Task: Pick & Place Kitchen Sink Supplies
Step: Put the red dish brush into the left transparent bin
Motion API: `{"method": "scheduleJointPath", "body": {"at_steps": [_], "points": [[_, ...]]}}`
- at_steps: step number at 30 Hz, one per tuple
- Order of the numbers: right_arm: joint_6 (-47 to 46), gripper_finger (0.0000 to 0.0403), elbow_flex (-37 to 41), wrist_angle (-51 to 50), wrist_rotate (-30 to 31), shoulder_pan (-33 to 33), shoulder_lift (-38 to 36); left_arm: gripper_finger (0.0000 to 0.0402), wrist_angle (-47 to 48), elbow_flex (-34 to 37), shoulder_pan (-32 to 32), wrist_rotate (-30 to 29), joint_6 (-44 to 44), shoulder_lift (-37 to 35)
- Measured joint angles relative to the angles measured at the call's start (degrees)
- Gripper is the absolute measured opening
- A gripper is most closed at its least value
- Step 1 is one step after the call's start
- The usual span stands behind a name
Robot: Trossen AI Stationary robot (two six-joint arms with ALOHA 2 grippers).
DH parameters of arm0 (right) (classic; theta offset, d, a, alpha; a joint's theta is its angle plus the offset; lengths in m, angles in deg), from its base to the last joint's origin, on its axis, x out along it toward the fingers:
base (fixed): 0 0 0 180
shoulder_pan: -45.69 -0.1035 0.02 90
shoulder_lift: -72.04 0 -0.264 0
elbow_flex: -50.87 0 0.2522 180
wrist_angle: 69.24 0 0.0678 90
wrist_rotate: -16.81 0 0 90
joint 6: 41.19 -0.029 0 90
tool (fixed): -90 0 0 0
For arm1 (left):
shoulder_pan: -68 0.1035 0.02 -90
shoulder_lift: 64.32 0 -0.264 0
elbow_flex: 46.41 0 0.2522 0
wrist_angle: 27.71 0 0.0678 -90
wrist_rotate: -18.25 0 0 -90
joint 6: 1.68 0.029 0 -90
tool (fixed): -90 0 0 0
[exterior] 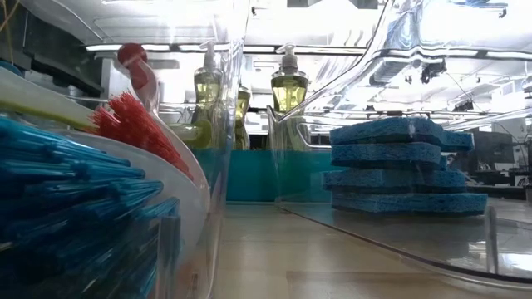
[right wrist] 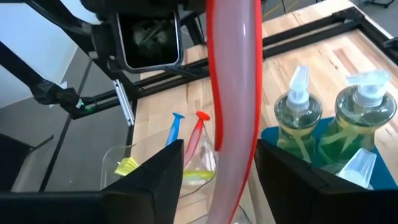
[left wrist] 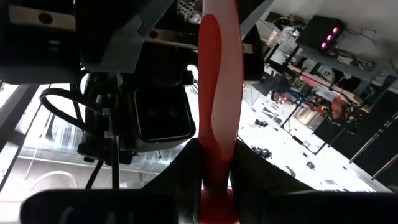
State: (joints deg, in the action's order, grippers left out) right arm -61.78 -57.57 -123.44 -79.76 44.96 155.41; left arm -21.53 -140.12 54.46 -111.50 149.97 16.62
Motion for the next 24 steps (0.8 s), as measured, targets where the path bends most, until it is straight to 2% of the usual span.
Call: {"method": "scheduleJointPath", "body": {"at_steps": [3, 13, 24], "points": [[0.08, 0.0174, 0.0, 0.84, 0.0, 0.06, -0.24, 0.0054, -0.04, -0.02, 0.0, 0.04, -0.17, 0.01], [0.06, 0.0065, 0.0, 1.72, -1.11, 1.51, -0.5, 0.0059, 0.01, -0.02, 0.02, 0.18, -0.48, 0.0], [-0.02, 0.0059, 0.0, 1.76, -1.07, 1.51, -0.5, 0.0068, 0.01, -0.02, 0.02, 0.2, -1.01, 0.01]]}}
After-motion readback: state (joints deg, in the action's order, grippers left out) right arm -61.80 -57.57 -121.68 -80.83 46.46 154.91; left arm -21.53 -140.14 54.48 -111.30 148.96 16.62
